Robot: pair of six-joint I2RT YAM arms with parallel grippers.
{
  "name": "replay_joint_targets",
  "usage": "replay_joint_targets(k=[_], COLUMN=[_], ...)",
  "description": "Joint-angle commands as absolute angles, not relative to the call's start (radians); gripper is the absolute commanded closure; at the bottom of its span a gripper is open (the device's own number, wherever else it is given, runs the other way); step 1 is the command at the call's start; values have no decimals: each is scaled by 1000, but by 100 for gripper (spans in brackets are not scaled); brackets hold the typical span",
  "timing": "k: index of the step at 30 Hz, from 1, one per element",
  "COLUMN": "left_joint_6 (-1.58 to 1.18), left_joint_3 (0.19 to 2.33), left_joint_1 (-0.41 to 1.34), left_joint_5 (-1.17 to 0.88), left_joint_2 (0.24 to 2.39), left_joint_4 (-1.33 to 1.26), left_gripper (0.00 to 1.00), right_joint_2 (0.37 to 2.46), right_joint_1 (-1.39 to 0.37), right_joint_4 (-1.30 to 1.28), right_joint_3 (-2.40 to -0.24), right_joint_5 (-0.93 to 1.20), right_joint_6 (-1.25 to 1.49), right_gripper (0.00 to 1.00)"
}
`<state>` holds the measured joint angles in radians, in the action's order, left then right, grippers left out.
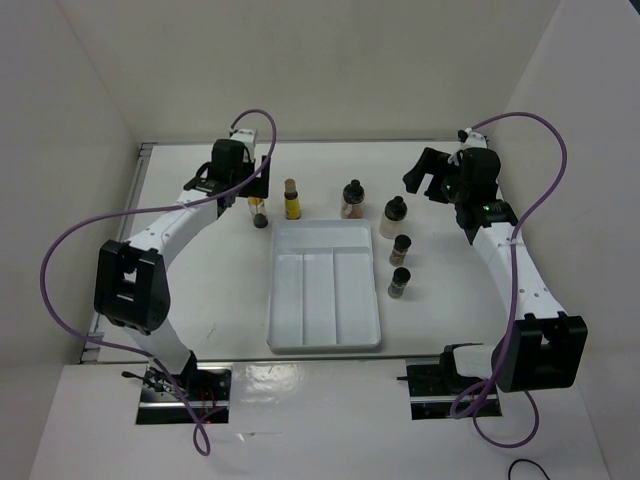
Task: Organize the condiment bottles
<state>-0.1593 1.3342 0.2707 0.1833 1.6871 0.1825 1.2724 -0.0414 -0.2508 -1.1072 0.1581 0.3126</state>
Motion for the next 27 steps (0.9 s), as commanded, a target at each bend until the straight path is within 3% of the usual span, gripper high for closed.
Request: replay_joint_targets(k=[1, 11, 23, 27], left_joint_6=[-153, -153, -172, -172], left_joint_3=[1384, 1364, 1364, 1364], left_joint_1=[272, 290, 290, 290], left_joint_5=[193, 202, 202, 202], left_joint_2=[1704, 1723, 1761, 1761], left_joint_4=[144, 164, 155, 155], left_gripper=[0, 6, 29, 30], right_joint_2=[1272, 1243, 1215, 1215], right_joint_1=[-49, -49, -49, -49], right_joint_4=[-212, -212, -221, -221], right_joint_3=[-1147, -1117, -1068, -1068], right_joint_5=[152, 143, 133, 133], right_joint_6=[298, 298, 298, 298], right_gripper=[0, 0, 0, 0])
